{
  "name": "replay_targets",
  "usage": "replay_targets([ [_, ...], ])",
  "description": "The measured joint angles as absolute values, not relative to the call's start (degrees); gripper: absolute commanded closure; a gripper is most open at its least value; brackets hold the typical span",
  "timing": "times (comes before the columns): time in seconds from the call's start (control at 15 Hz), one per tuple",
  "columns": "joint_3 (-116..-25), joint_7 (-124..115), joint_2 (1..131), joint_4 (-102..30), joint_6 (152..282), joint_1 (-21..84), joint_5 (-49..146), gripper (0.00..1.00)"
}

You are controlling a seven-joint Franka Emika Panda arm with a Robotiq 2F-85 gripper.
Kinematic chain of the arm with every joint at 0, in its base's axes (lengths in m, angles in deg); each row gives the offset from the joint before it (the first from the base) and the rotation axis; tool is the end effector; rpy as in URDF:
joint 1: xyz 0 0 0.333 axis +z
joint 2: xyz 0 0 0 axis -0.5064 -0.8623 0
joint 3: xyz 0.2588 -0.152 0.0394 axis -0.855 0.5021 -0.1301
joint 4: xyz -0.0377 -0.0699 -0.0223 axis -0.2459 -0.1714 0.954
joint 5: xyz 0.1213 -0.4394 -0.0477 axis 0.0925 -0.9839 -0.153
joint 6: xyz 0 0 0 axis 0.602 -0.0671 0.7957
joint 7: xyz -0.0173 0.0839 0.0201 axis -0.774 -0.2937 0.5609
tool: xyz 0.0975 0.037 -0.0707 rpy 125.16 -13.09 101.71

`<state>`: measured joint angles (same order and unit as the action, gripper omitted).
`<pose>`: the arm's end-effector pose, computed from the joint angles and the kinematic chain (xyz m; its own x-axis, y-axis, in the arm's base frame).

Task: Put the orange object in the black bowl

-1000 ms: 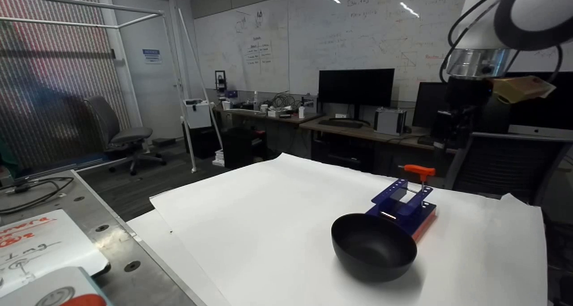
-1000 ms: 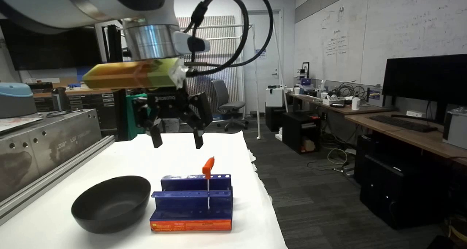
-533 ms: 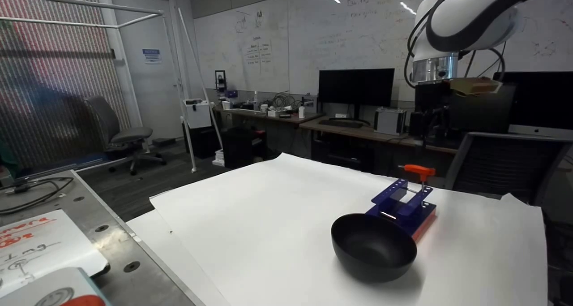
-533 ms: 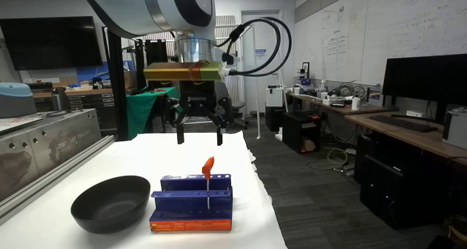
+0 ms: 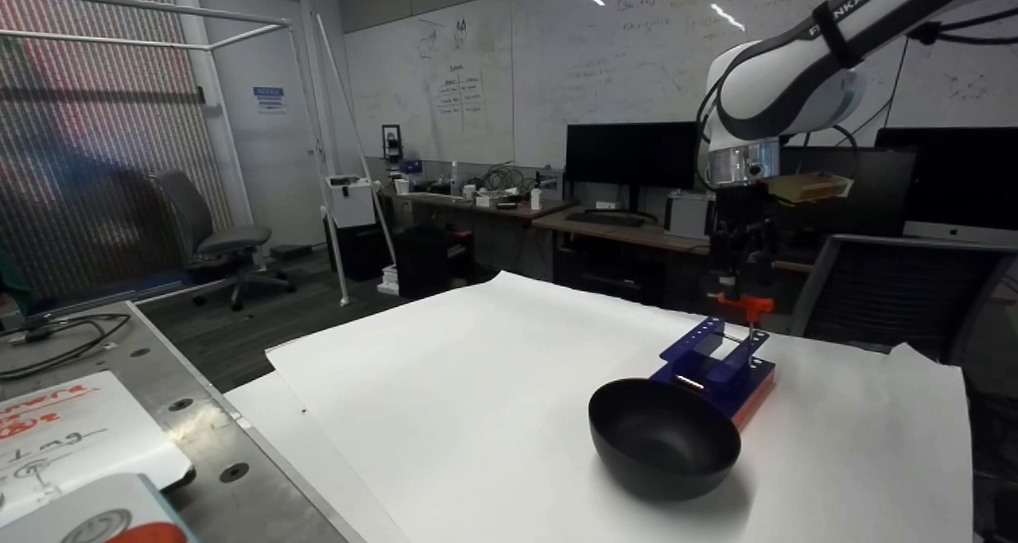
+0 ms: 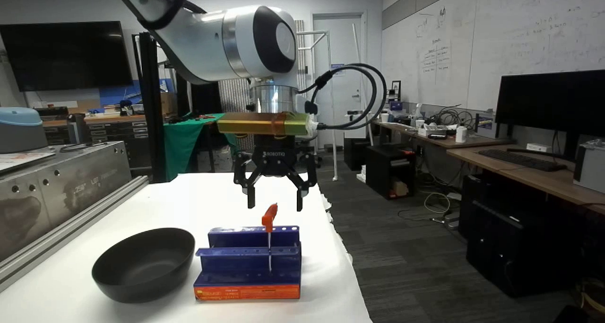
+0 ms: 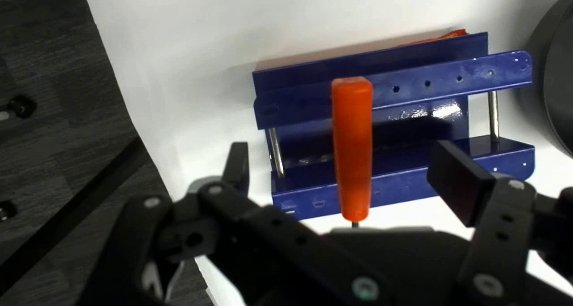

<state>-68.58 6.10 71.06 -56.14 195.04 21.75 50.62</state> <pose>0.6027 -0.1543 0.2891 0.9711 -0.1308 -0.1996 -0.1314 -0.9913 0.0103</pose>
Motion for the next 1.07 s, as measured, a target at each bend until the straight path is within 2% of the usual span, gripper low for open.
replay_targets([
  [0.27,-68.47,8.23,69.42,-56.27,195.01,20.58,50.77,0.51],
  [0.53,-68.51,9.75,69.19,-56.55,194.97,20.36,50.78,0.81],
  [0.73,-68.68,10.43,69.28,-56.59,194.96,20.57,50.78,0.87],
  [0.8,-68.72,10.45,69.43,-56.67,194.96,20.76,50.76,0.82],
  [1.07,-68.81,10.21,72.19,-57.94,194.98,22.04,50.09,0.82],
])
